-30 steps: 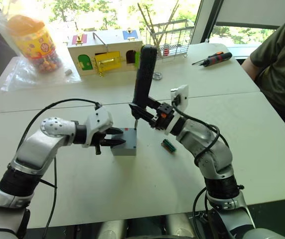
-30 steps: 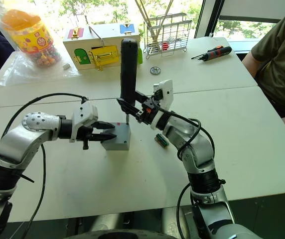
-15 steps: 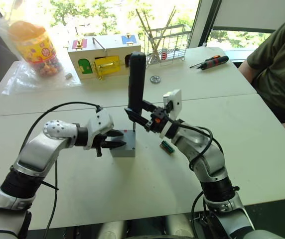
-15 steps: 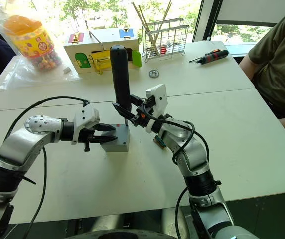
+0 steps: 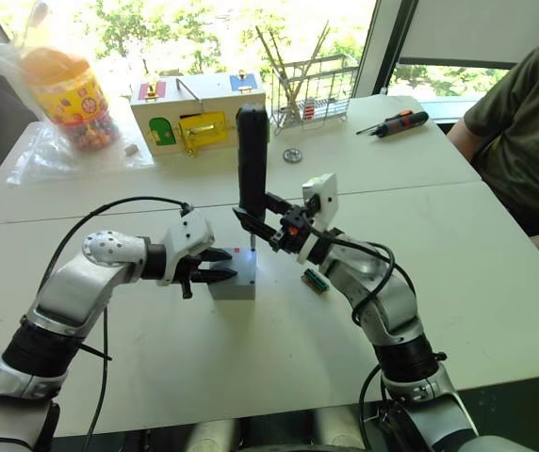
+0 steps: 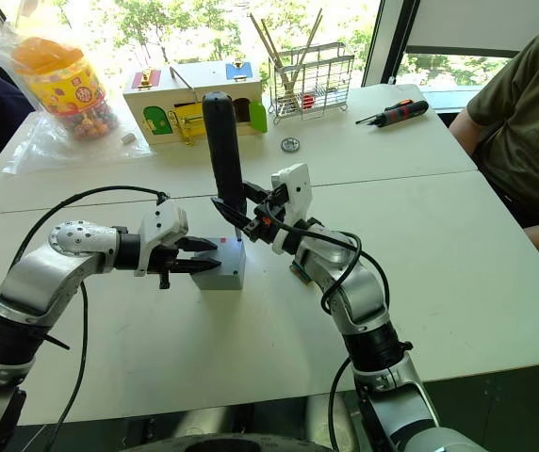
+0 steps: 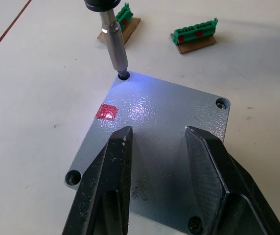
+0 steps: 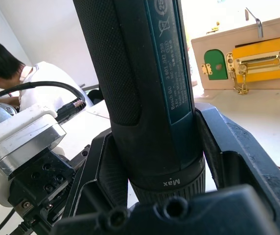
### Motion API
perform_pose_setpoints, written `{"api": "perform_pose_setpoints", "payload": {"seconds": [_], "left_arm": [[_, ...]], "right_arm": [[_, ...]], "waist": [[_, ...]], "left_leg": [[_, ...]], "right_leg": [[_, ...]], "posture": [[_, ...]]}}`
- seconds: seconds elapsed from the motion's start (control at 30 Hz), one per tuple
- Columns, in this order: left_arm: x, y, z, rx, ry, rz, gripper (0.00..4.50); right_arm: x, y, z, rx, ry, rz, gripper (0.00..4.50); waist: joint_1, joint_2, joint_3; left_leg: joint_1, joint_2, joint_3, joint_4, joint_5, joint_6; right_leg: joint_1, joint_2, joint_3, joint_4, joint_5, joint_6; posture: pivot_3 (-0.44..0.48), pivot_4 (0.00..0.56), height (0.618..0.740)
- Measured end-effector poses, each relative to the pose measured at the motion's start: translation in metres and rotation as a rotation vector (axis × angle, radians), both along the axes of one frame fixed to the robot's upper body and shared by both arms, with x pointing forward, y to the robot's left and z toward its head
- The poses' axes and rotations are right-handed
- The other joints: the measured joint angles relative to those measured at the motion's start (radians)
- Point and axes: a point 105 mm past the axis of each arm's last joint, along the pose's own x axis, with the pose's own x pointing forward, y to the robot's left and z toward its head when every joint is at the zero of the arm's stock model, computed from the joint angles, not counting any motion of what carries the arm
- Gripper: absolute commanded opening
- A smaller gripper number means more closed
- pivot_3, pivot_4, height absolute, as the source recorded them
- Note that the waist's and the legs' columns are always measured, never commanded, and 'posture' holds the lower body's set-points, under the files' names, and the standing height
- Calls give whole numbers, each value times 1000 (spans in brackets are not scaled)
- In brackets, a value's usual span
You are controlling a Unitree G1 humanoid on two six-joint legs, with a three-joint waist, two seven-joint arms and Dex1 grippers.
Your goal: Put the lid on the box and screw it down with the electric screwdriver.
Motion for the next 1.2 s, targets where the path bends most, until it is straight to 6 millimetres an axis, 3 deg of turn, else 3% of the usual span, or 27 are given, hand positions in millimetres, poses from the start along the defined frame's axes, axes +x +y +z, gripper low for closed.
{"api": "perform_pose_setpoints", "payload": {"seconds": [0.73,0.9,1.07,1.2], "left_arm": [[-1,-6,-2,-25,5,-10,1707],[-1,-7,-2,-28,2,-14,1707],[-2,-7,-1,-31,0,-21,1707],[-1,-7,2,-74,26,-7,1707]], "right_arm": [[-3,-3,-1,9,-5,-17,1763],[-1,-5,7,22,17,-18,1763],[7,-9,30,7,92,-13,1763],[4,-22,94,110,30,7,1763]], "waist": [[1,1,-2],[3,2,-1],[5,4,2],[6,5,4]], "left_leg": [[0,0,0,-1,0,0],[0,0,0,-1,0,0],[-3,0,0,-1,0,-1],[-8,0,-1,-1,1,-2]], "right_leg": [[1,0,1,-2,0,0],[1,0,1,-3,0,0],[-2,-1,1,-3,0,0],[-3,-1,1,-3,0,0]], "posture": [[0,150,740],[0,150,740],[0,150,740],[0,150,740]]}}
